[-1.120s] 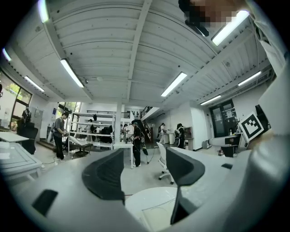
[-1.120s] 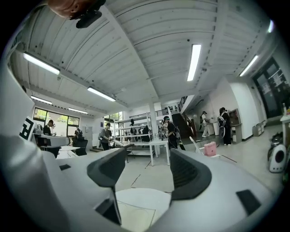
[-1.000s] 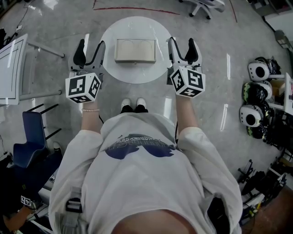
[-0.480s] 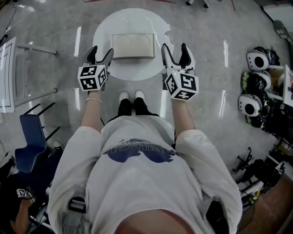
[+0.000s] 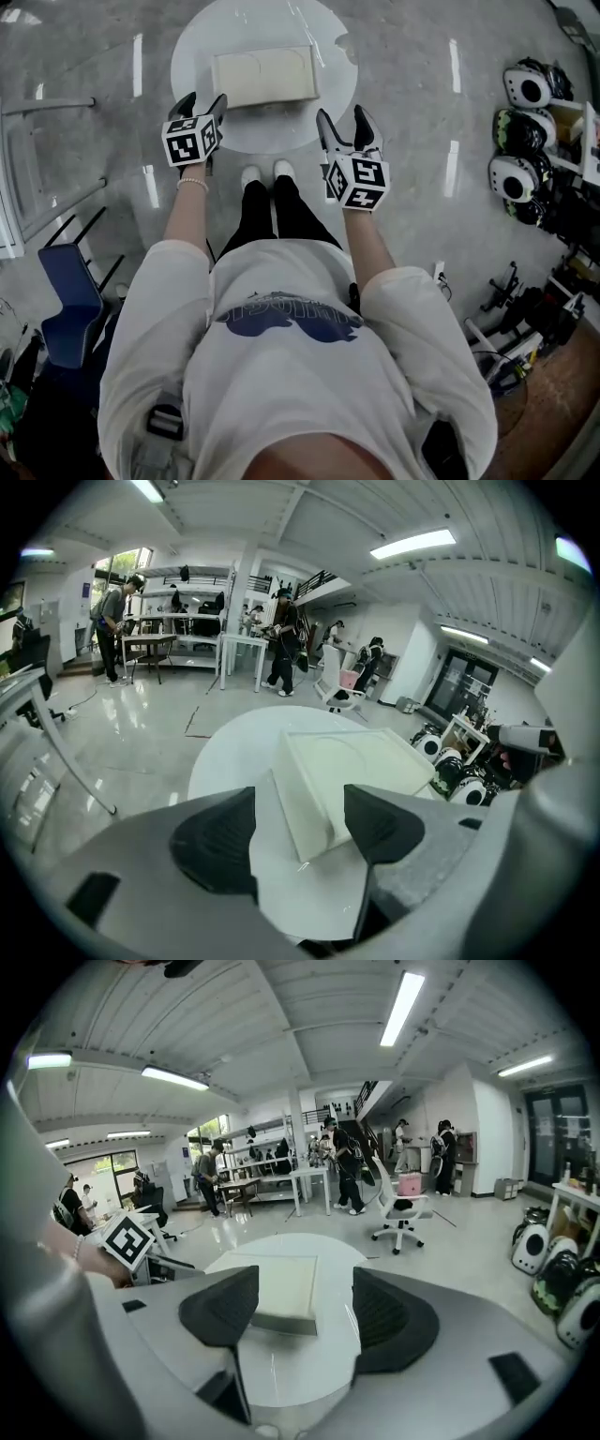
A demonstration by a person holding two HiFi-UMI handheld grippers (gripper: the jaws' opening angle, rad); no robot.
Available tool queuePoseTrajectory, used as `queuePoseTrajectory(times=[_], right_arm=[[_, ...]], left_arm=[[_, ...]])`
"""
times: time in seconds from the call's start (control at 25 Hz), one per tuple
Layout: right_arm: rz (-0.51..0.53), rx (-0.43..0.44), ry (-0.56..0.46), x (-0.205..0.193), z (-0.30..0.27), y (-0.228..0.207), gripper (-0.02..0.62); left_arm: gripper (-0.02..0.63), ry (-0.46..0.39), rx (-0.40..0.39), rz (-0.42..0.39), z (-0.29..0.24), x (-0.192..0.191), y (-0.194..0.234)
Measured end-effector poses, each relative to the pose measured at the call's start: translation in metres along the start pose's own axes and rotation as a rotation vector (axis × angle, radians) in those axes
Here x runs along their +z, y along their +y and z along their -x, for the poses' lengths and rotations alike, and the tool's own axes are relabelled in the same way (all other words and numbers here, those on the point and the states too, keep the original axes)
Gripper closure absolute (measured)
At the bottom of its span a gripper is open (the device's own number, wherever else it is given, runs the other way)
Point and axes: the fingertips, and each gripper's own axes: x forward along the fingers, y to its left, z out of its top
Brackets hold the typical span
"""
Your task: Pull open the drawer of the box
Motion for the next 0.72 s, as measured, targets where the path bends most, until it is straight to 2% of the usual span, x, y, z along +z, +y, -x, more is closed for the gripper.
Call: queuePoseTrajectory(times=[0.28,0.52,0.72], right_arm=[[-0.024,0.002,0.092,-0.035,-0.018,0.011,0.307],[-0.02,0.063,0.184,-0.063,-0.045,0.041,0.308],[-0.038,0.108,0.295,-0.093,-0.07,0.061,0.325]], left_arm=[[0.324,0.047,-0.002,-0.015,-0.013,-0.006,0.005],[0.324,0.052,-0.016,0.002,-0.017,-0.008,0.007],[0.359,0.06,-0.029,-0.018,-0.019,-0.006,0.001]])
